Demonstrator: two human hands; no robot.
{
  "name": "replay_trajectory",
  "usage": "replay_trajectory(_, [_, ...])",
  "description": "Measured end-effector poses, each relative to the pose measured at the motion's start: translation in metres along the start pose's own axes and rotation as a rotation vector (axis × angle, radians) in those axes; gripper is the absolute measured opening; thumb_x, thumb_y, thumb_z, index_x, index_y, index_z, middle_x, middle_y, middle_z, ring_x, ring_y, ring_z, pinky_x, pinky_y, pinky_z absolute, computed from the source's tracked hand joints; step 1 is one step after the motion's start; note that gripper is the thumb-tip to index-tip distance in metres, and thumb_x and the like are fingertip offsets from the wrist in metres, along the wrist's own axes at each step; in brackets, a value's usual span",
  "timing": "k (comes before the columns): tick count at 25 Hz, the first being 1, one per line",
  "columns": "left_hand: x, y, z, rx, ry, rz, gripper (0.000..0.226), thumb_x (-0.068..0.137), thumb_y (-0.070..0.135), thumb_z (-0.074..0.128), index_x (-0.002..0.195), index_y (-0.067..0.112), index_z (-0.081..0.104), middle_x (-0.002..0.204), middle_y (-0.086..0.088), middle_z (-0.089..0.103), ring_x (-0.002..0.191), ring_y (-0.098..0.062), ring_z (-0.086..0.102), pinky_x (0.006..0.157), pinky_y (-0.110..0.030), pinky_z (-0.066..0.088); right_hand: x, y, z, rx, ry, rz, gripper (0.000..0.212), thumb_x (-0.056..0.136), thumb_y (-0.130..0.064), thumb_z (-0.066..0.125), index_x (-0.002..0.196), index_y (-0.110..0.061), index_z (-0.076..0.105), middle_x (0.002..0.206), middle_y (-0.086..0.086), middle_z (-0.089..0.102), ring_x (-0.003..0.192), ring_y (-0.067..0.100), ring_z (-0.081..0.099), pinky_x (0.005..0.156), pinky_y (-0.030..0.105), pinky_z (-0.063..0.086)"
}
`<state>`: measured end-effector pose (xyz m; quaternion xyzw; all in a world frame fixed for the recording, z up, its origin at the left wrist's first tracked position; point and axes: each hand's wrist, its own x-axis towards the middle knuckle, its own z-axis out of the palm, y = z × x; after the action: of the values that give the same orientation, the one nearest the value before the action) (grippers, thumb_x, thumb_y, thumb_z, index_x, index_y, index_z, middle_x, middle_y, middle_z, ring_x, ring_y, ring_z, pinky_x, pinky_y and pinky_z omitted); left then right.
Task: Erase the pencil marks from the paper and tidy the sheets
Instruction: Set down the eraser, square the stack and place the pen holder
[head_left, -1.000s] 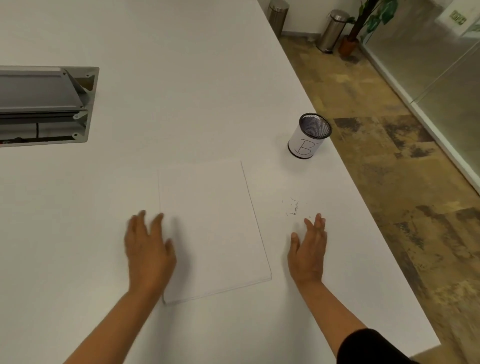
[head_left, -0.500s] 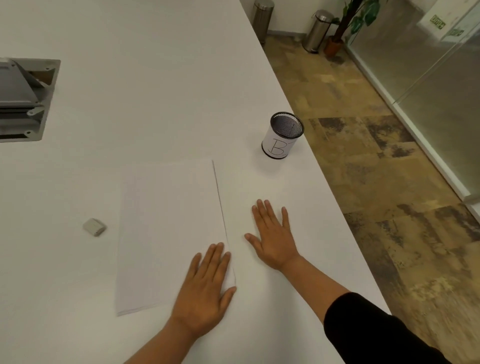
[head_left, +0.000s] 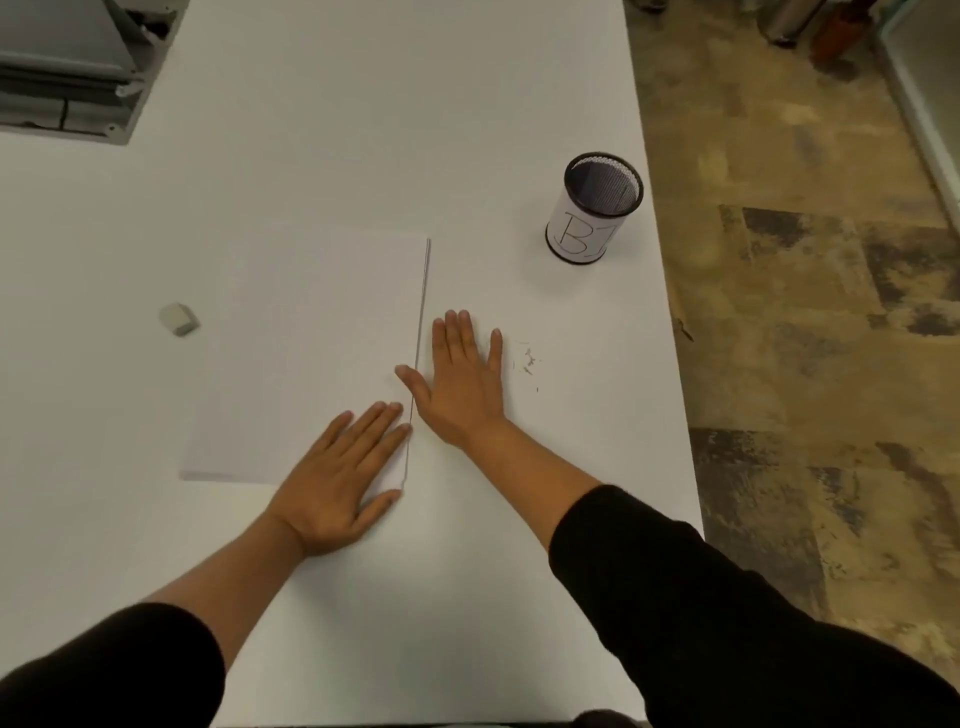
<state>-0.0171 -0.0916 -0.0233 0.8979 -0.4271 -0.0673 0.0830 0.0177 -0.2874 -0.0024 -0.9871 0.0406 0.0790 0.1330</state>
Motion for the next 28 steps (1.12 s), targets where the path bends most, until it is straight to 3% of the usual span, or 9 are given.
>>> replay_trajectory(4, [-0.003, 0.005, -0.001, 0.005, 0.002, -0.017, 0.065, 0.093, 0.046, 0.029, 0.147, 0.009, 0.026, 0.155, -0.01, 0.022, 0.144, -0.022, 0.017, 0.115, -0.042, 0.016, 0.007, 0.024, 0.002, -0.095, 0.0, 0.065, 0.082, 0.087, -0.064, 0.015, 0.143, -0.007, -0.002, 0.154, 0.01, -0.005, 0.139, 0.02, -0.013, 0.108, 0.055, -0.013])
replay_trajectory(10, [-0.001, 0.005, -0.002, -0.01, 0.006, -0.008, 0.064, 0.093, 0.043, 0.03, 0.146, 0.008, 0.029, 0.155, -0.011, 0.022, 0.144, -0.023, 0.018, 0.114, -0.043, 0.017, -0.018, 0.051, -0.009, -0.162, 0.017, 0.48, 0.092, 0.082, -0.069, 0.005, 0.14, 0.002, -0.004, 0.152, 0.019, -0.004, 0.139, 0.025, -0.014, 0.104, 0.06, -0.014])
replay_trajectory(13, [-0.002, 0.004, -0.002, -0.015, -0.02, -0.014, 0.065, 0.093, 0.044, 0.029, 0.147, 0.008, 0.026, 0.155, -0.011, 0.021, 0.144, -0.023, 0.017, 0.115, -0.043, 0.017, -0.027, 0.026, -0.007, -0.052, 0.12, 0.315, 0.085, 0.083, -0.062, 0.005, 0.142, 0.0, 0.004, 0.152, 0.018, 0.002, 0.139, 0.025, -0.009, 0.105, 0.056, -0.013])
replay_trajectory(15, [-0.001, 0.003, -0.002, -0.025, -0.034, -0.008, 0.065, 0.094, 0.044, 0.028, 0.148, 0.009, 0.023, 0.156, -0.011, 0.02, 0.144, -0.024, 0.016, 0.115, -0.043, 0.016, -0.015, 0.001, 0.0, -0.006, 0.061, 0.138, 0.077, 0.088, -0.058, 0.01, 0.143, -0.004, 0.002, 0.153, 0.013, -0.002, 0.139, 0.022, -0.011, 0.106, 0.053, -0.016])
replay_trajectory(17, [-0.002, 0.004, -0.003, -0.03, -0.032, -0.01, 0.065, 0.094, 0.045, 0.026, 0.148, 0.009, 0.022, 0.156, -0.011, 0.019, 0.144, -0.023, 0.015, 0.115, -0.042, 0.015, 0.008, -0.011, 0.001, -0.006, 0.013, 0.072, 0.072, 0.092, -0.056, 0.014, 0.143, -0.007, -0.001, 0.154, 0.009, -0.006, 0.139, 0.019, -0.015, 0.106, 0.054, -0.018])
replay_trajectory(21, [-0.002, 0.003, -0.003, -0.029, -0.032, -0.007, 0.064, 0.096, 0.046, 0.021, 0.147, 0.007, 0.027, 0.156, -0.01, 0.02, 0.144, -0.023, 0.016, 0.115, -0.041, 0.015, 0.032, 0.012, -0.001, -0.126, 0.013, 0.238, 0.078, 0.089, -0.06, 0.012, 0.143, -0.005, -0.002, 0.154, 0.012, -0.005, 0.139, 0.021, -0.014, 0.104, 0.06, -0.016])
replay_trajectory(26, [-0.003, 0.003, -0.003, -0.056, -0.013, 0.005, 0.064, 0.095, 0.045, 0.026, 0.146, 0.007, 0.028, 0.155, -0.01, 0.022, 0.144, -0.023, 0.018, 0.114, -0.041, 0.016, -0.014, 0.059, -0.015, -0.222, -0.031, 0.584, 0.088, 0.084, -0.066, 0.004, 0.14, 0.002, -0.005, 0.152, 0.019, -0.004, 0.138, 0.026, -0.015, 0.104, 0.063, -0.012])
replay_trajectory(28, [-0.003, 0.003, -0.003, -0.054, -0.019, 0.005, 0.064, 0.095, 0.046, 0.024, 0.147, 0.008, 0.027, 0.155, -0.009, 0.022, 0.144, -0.023, 0.019, 0.114, -0.041, 0.016, -0.033, 0.057, -0.015, -0.202, 0.112, 0.547, 0.087, 0.085, -0.063, 0.006, 0.14, 0.004, 0.003, 0.151, 0.022, 0.006, 0.139, 0.028, -0.006, 0.105, 0.063, -0.007])
